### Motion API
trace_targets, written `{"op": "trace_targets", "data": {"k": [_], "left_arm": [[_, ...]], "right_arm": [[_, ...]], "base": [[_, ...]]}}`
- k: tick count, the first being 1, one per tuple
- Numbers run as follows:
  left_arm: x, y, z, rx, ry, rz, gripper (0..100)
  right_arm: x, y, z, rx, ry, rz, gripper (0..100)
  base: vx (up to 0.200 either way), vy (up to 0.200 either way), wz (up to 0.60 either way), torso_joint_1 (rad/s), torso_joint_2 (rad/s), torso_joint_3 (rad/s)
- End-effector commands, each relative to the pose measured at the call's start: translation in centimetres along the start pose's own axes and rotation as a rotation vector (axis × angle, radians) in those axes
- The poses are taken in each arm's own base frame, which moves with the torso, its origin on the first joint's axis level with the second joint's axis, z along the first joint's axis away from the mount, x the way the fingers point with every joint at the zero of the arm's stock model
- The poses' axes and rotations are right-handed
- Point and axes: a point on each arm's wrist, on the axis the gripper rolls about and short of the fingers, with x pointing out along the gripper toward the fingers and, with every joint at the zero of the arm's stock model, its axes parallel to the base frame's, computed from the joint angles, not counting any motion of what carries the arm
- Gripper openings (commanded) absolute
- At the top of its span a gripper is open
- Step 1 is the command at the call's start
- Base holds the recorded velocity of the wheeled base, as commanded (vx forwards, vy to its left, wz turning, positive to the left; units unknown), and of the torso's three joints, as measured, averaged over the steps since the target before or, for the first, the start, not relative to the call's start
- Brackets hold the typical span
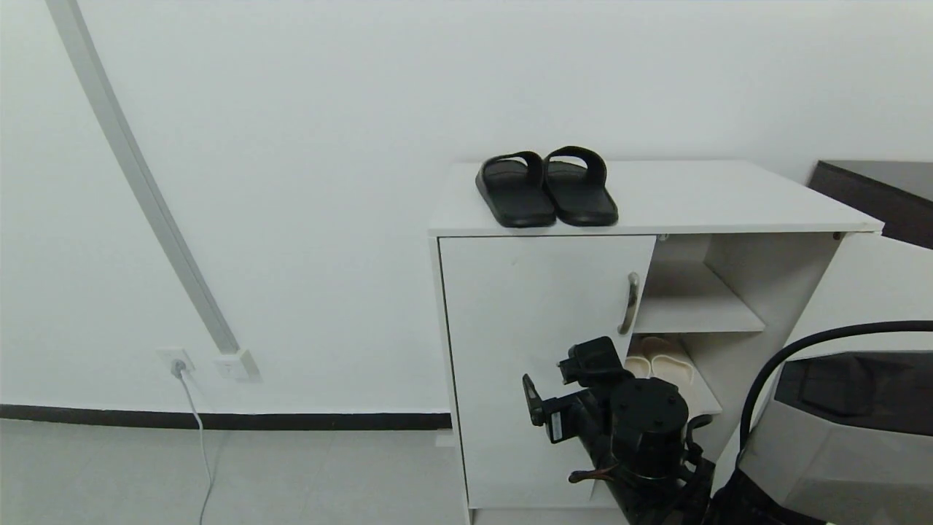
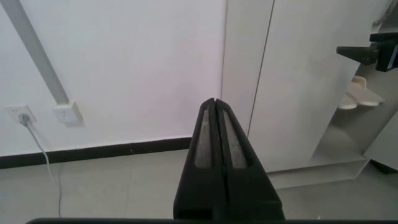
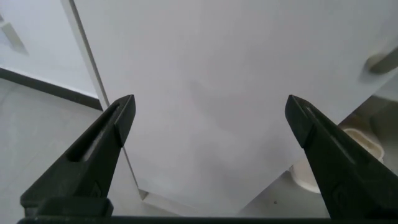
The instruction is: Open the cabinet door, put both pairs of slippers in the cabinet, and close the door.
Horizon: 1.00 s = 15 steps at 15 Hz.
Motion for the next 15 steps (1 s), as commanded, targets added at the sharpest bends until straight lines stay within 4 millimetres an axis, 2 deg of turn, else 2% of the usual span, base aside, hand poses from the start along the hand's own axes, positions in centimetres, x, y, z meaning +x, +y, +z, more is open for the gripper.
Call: {"op": "trace_targets", "data": {"k": [1,15], "left_arm": [[0.01,0.00,0.00,0.000,0.001,0.000,0],[0.01,0.00,0.00,0.000,0.001,0.000,0]], "right_arm": [[-0.01,0.02,-0.12,-0.001,0.003,0.001,100],[0.57,-0.42,-0.78,-0.002,0.019,-0.013,100]], "base": [[0.000,0.000,0.00,0.149,-0.47,-0.320],[0.000,0.000,0.00,0.205,-0.52,-0.317]]}}
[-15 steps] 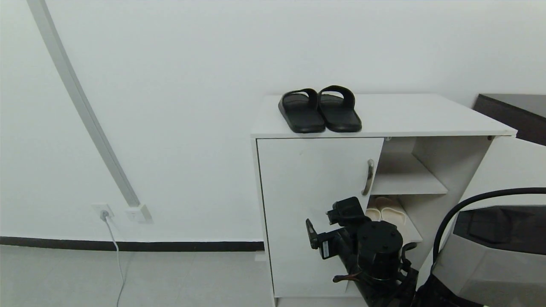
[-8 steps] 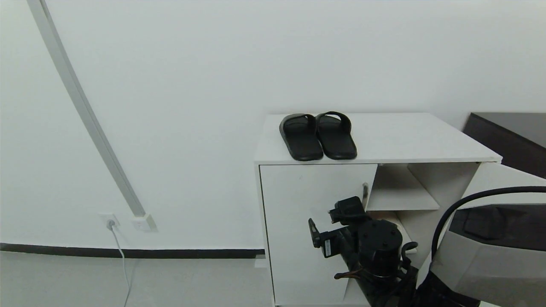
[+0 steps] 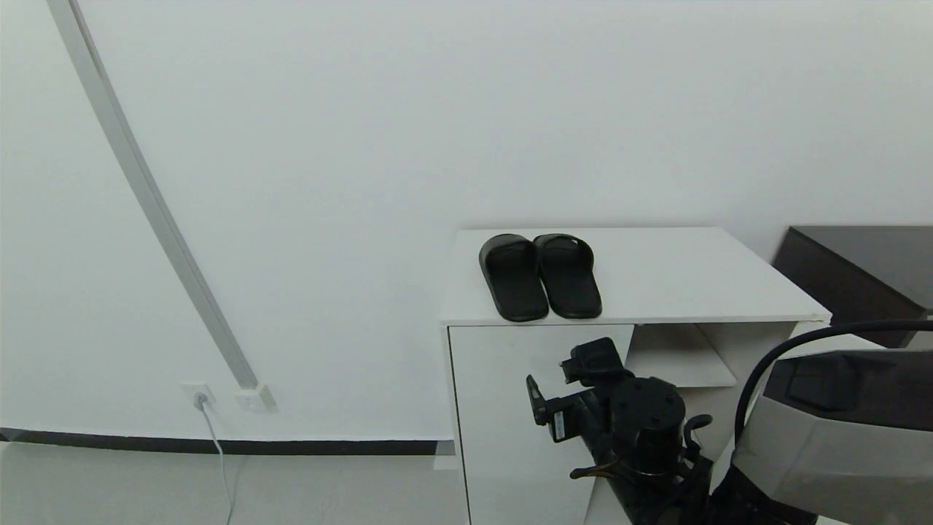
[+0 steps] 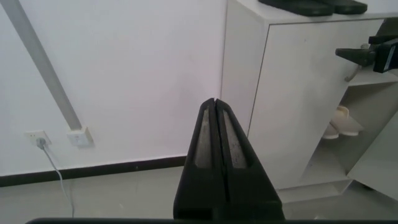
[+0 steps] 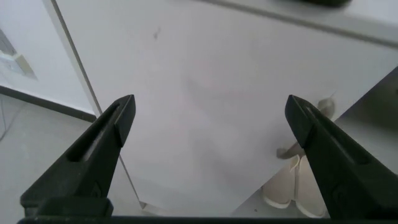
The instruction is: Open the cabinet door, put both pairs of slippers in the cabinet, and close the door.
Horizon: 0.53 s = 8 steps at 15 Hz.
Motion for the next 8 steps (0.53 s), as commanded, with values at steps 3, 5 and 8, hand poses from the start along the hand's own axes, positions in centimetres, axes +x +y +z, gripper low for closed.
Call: {"op": "trace_targets", "data": {"k": [3,5,8], "left_arm": [[0.01,0.00,0.00,0.000,0.001,0.001,0],[0.01,0.00,-0.01,0.000,0.003,0.001,0],[0.01,0.00,0.00,0.000,0.001,0.001,0]], "right_arm": [[0.02,-0.01,-0.18,-0.003,0.005,-0.001,100],[0.09,-0.03,-0.09,0.002,0.000,-0.002,100],[0.31,-0.34,-0.29,0.001,0.003,-0.011,100]], "base": [[0.000,0.000,0.00,0.264,-0.59,-0.338],[0.000,0.000,0.00,0.254,-0.57,-0.315],[0.000,0.000,0.00,0.194,-0.42,-0.233]]}}
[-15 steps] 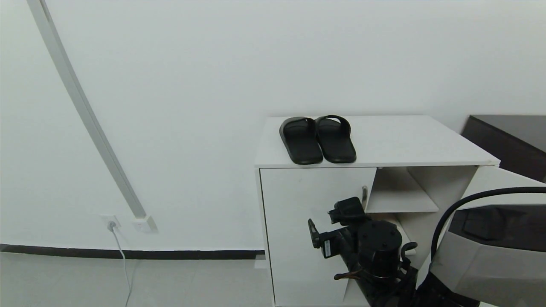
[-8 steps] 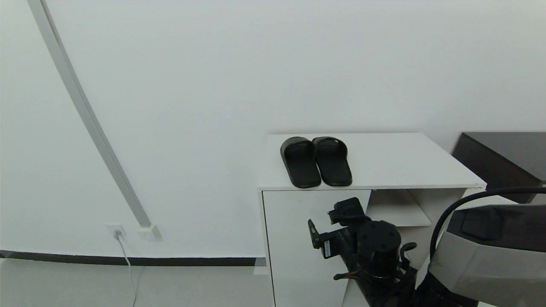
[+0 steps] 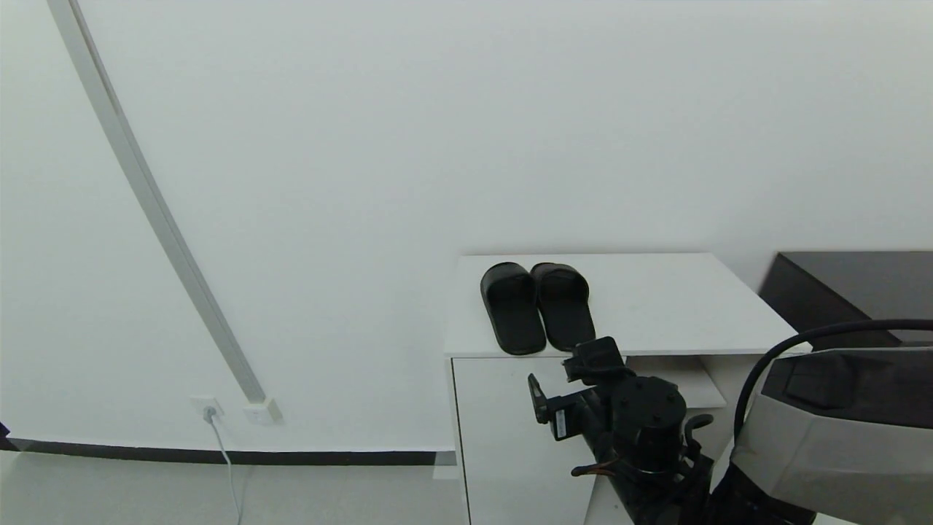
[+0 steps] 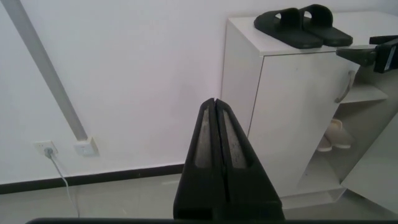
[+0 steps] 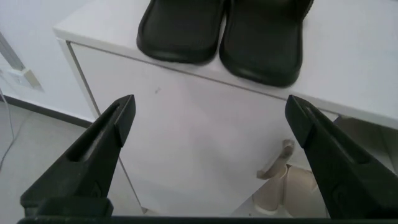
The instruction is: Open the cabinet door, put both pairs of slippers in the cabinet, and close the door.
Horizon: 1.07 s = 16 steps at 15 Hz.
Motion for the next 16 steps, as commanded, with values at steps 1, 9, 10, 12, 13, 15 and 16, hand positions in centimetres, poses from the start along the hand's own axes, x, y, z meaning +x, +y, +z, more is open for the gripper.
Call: {"op": "trace_targets", "data": {"k": [1,9,10,12,13,15,16], "left_arm": [[0.0,0.0,0.0,0.000,0.001,0.000,0],[0.0,0.0,0.0,0.003,0.001,-0.001,0],[0.0,0.0,0.0,0.003,0.001,-0.001,0],[0.0,0.0,0.0,0.001,0.001,-0.001,0],[0.0,0.0,0.0,0.001,0.003,-0.001,0],[0.0,0.0,0.0,0.003,0.001,-0.001,0],[0.0,0.0,0.0,0.003,0.003,-0.001,0]], "right_arm": [[0.1,0.0,-0.2,-0.003,0.005,0.003,100],[1.1,1.4,3.9,-0.004,0.010,0.032,100],[1.0,1.7,5.4,0.019,0.027,0.041,100],[0.5,1.9,7.9,0.048,0.082,0.050,100],[0.5,1.8,9.3,0.070,0.104,0.036,100],[0.6,1.8,11.4,0.107,0.123,0.019,100],[0.8,1.8,12.0,0.117,0.120,-0.002,100]], "base": [[0.000,0.000,0.00,0.124,-0.30,-0.154],[0.000,0.000,0.00,0.003,-0.01,-0.006],[0.000,0.000,0.00,0.000,0.00,0.000],[0.000,0.000,0.00,0.000,0.00,0.000],[0.000,0.000,0.00,0.000,0.00,0.000],[0.000,0.000,0.00,0.000,0.00,0.000],[0.000,0.000,0.00,0.000,0.00,0.000]]}}
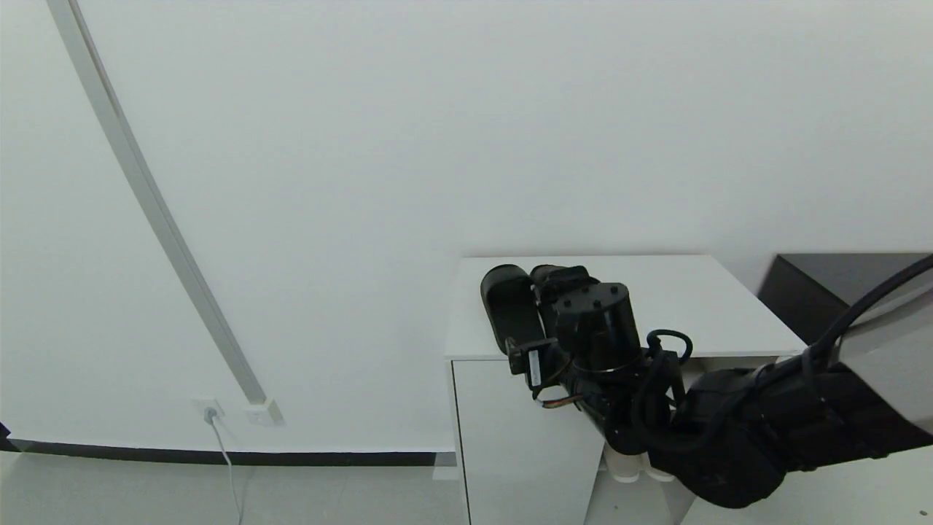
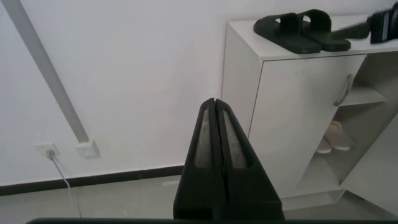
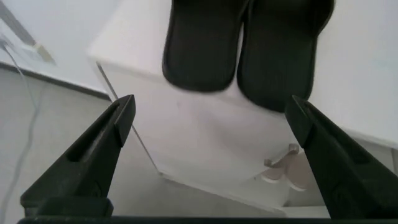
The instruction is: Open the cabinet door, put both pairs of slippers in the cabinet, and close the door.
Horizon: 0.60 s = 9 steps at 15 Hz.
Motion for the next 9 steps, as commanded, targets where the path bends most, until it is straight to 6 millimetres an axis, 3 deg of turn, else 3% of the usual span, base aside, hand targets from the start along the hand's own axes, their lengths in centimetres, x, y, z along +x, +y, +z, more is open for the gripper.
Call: {"op": "trace_targets", "data": {"k": [1,7,9], "left_arm": [[0.01,0.00,0.01,0.000,0.001,0.001,0],[0.01,0.00,0.01,-0.001,0.001,0.002,0],[0.01,0.00,0.01,0.000,0.001,0.001,0]], "right_arm": [[-0.77,0.00,3.20,0.061,-0.077,-0.021,100],[-0.55,0.10,3.80,0.093,-0.096,-0.026,100],[-0.32,0.18,3.05,0.094,-0.076,-0.030,100]], "base": [[0.000,0.000,0.00,0.000,0.00,0.000],[0.000,0.000,0.00,0.000,0.00,0.000],[0.200,0.000,0.00,0.002,0.00,0.002]]}}
